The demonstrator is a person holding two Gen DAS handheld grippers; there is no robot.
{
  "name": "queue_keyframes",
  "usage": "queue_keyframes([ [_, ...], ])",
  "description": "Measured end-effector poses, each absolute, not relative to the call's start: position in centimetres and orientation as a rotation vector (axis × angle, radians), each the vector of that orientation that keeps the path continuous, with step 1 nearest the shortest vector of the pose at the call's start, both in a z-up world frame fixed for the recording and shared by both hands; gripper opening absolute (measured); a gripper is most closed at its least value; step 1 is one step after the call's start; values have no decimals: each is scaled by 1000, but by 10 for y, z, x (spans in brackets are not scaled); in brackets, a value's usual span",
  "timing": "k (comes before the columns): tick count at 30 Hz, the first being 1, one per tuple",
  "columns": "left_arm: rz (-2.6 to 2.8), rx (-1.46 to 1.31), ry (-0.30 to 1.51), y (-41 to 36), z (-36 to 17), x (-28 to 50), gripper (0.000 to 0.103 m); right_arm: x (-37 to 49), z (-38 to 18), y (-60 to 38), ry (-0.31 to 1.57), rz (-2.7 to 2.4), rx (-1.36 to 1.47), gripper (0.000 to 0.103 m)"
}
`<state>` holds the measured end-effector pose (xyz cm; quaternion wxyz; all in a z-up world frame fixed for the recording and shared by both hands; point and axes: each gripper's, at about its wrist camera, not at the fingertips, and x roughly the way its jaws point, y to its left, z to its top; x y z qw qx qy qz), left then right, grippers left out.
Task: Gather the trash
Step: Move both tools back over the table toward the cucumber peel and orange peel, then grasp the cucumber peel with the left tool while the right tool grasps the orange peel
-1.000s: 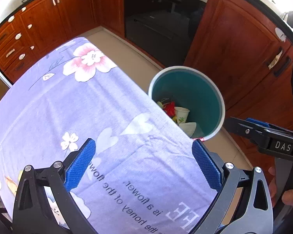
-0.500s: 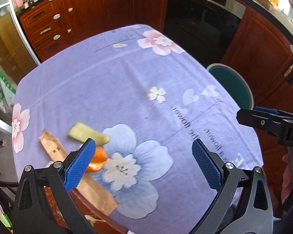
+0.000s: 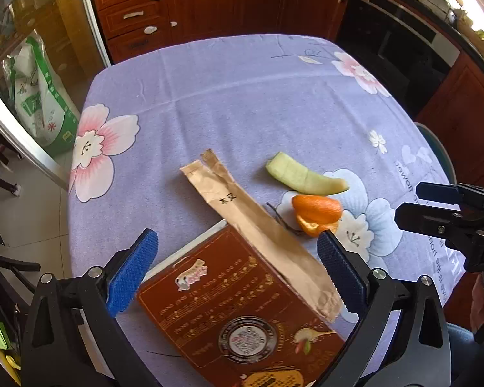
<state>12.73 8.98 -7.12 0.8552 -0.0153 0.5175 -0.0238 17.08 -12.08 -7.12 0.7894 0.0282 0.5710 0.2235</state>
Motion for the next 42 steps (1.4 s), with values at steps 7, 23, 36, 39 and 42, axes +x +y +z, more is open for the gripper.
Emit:
queue_keyframes([
  [7, -53, -36, 1098, 120, -82, 125, 99, 173, -91, -67, 1259, 545, -41, 61],
  [23, -82, -96, 1125, 133, -97, 140, 99, 171, -108, -33, 1191, 534, -201, 34],
  [36, -205, -9, 1113, 68, -87, 179, 99, 197, -99, -110, 1202, 436, -39, 17],
  [39, -233, 30, 1125, 52, -93, 188, 99, 202, -98, -125, 1194, 418, -24, 17],
  [42, -252, 73, 1138, 40, -100, 197, 98, 206, -98, -135, 1192, 415, -7, 17],
])
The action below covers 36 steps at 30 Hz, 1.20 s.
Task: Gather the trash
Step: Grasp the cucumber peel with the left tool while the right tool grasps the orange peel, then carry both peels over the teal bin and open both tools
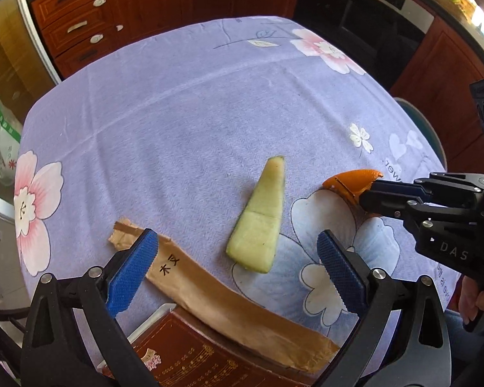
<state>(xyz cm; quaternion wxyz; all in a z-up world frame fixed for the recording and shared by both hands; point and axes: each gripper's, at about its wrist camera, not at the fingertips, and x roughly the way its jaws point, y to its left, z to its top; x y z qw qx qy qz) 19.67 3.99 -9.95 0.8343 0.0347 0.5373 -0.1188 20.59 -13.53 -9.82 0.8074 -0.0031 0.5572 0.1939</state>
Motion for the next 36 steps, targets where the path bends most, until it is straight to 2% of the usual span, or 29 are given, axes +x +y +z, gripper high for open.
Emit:
queue_keyframes([
  [3, -264, 107, 1156, 31, -105, 208, 92, 210, -99, -140, 1189, 419, 9, 17],
  [5, -270, 129, 1164, 24, -108, 215, 84, 212, -98, -144, 1185, 423, 20, 17],
  [9, -281, 165, 1172, 10, -112, 226, 78, 218, -99, -145, 1181, 432, 43, 17],
  [10, -283, 171, 1173, 6, -113, 228, 73, 219, -99, -147, 1180, 433, 47, 17],
  [15, -285, 190, 1176, -3, -114, 234, 45, 221, -100, -153, 1179, 442, 69, 17],
  [17, -285, 198, 1173, -6, -112, 236, 20, 221, -99, -153, 1177, 448, 73, 17],
  [36, -240, 154, 1091, -19, -66, 211, 19, 208, -70, -183, 1105, 465, 123, 11],
])
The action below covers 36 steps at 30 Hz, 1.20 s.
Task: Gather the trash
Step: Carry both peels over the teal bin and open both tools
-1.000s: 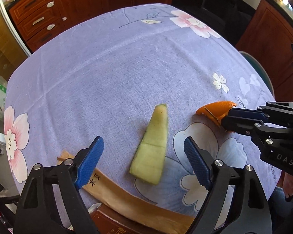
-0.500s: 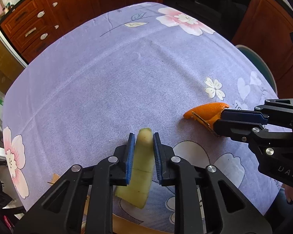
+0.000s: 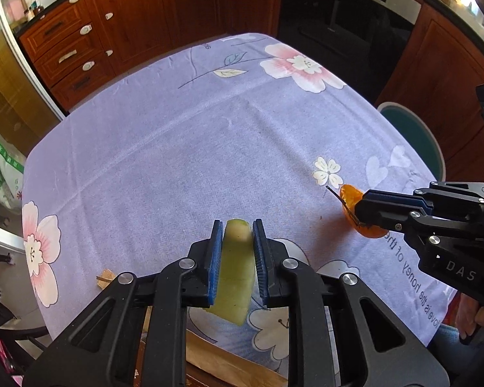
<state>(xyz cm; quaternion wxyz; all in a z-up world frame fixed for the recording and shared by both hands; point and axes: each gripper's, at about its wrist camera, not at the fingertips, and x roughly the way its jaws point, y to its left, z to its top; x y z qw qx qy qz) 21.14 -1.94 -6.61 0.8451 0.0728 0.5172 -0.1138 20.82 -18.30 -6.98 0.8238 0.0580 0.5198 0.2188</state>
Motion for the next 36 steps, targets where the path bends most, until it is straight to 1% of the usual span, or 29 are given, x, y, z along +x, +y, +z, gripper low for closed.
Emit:
queue_keyframes([
  [12, -306, 169, 1046, -62, -43, 193, 19, 199, -38, -239, 1034, 388, 202, 11],
  [21, -402, 221, 1001, -140, -21, 196, 20, 195, -13, -306, 956, 311, 250, 11],
  [26, -438, 267, 990, -191, -15, 201, 20, 191, -13, -354, 931, 258, 299, 11],
  [36, -534, 333, 1014, -282, -25, 211, 20, 184, -31, -439, 934, 153, 401, 11],
])
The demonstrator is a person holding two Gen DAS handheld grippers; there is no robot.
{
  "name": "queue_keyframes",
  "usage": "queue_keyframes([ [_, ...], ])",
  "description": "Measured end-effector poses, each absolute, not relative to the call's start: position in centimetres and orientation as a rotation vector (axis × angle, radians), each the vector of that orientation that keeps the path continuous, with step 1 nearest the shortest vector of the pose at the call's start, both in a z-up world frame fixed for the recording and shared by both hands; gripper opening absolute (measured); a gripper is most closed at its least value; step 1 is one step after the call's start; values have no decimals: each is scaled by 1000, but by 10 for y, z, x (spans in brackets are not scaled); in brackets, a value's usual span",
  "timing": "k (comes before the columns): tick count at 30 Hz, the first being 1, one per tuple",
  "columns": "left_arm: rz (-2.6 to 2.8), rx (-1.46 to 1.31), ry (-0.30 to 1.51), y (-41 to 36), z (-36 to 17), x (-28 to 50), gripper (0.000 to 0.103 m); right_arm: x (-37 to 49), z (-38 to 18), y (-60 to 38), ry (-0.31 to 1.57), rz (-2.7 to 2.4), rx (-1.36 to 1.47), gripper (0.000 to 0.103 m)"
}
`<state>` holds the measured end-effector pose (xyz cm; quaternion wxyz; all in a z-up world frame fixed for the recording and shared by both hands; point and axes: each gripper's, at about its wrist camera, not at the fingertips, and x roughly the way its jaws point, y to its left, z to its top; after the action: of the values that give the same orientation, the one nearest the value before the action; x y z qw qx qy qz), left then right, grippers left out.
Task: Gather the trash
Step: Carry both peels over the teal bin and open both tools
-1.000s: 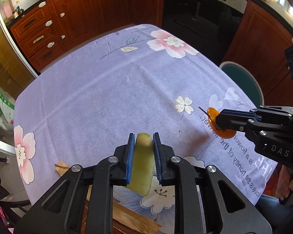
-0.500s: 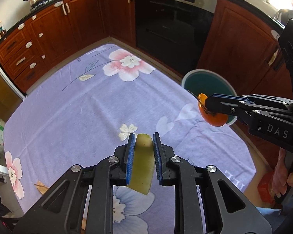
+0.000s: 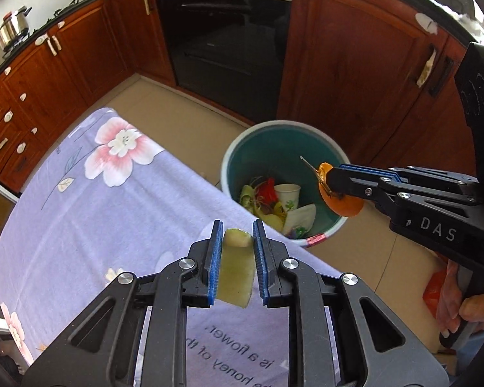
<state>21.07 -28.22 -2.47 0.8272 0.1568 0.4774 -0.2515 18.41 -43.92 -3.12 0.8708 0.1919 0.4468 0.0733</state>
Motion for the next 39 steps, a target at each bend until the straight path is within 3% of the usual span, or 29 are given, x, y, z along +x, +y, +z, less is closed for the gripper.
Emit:
queue_keyframes([
  [14, -615, 364, 1039, -368, -53, 238, 20, 191, -76, -509, 994, 31, 507, 11],
  [28, -590, 337, 1147, -376, -99, 265, 22, 209, -109, -513, 1076, 29, 524, 12],
  [30, -579, 329, 1151, -373, -97, 266, 33, 212, -112, -511, 1083, 33, 526, 12],
  [32, -559, 337, 1128, -370, -95, 265, 56, 214, -113, -509, 1087, 40, 521, 12],
  [36, -543, 343, 1120, -364, -93, 262, 61, 216, -111, -504, 1083, 49, 506, 12],
  [39, -540, 326, 1122, -357, -91, 260, 70, 218, -109, -501, 1082, 50, 497, 12],
])
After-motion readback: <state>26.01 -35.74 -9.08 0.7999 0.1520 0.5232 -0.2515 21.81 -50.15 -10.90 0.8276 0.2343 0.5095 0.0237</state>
